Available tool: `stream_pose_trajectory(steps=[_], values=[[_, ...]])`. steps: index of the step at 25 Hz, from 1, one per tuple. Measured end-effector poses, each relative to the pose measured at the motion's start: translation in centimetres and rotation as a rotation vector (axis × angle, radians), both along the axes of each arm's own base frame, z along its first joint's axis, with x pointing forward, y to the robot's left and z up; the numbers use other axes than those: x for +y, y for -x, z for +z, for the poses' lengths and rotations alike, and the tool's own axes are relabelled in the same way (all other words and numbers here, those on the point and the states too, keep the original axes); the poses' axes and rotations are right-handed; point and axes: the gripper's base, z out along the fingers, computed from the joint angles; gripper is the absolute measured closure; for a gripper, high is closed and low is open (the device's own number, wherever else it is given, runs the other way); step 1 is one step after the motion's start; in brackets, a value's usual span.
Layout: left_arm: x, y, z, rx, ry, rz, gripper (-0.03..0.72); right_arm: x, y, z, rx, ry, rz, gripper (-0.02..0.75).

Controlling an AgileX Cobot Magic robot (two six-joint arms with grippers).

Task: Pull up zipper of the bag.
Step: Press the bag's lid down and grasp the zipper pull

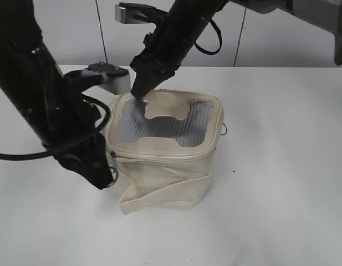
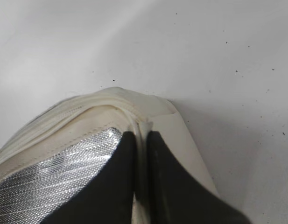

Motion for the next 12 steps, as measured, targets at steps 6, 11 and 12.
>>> stream_pose_trajectory(steps=[6,11,12], values=[[-4.4,2.1,0.3,-0.133,0.110,-0.071,0.691,0.0,0.0,0.0,0.002,0.000,-0.005,0.691],[-5.7,2.7,0.4,-0.184,0.155,-0.080,0.691,0.0,0.0,0.0,0.002,0.001,-0.005,0.691],[-5.7,2.7,0.4,-0.186,0.157,-0.077,0.691,0.0,0.0,0.0,0.001,0.002,-0.005,0.691]])
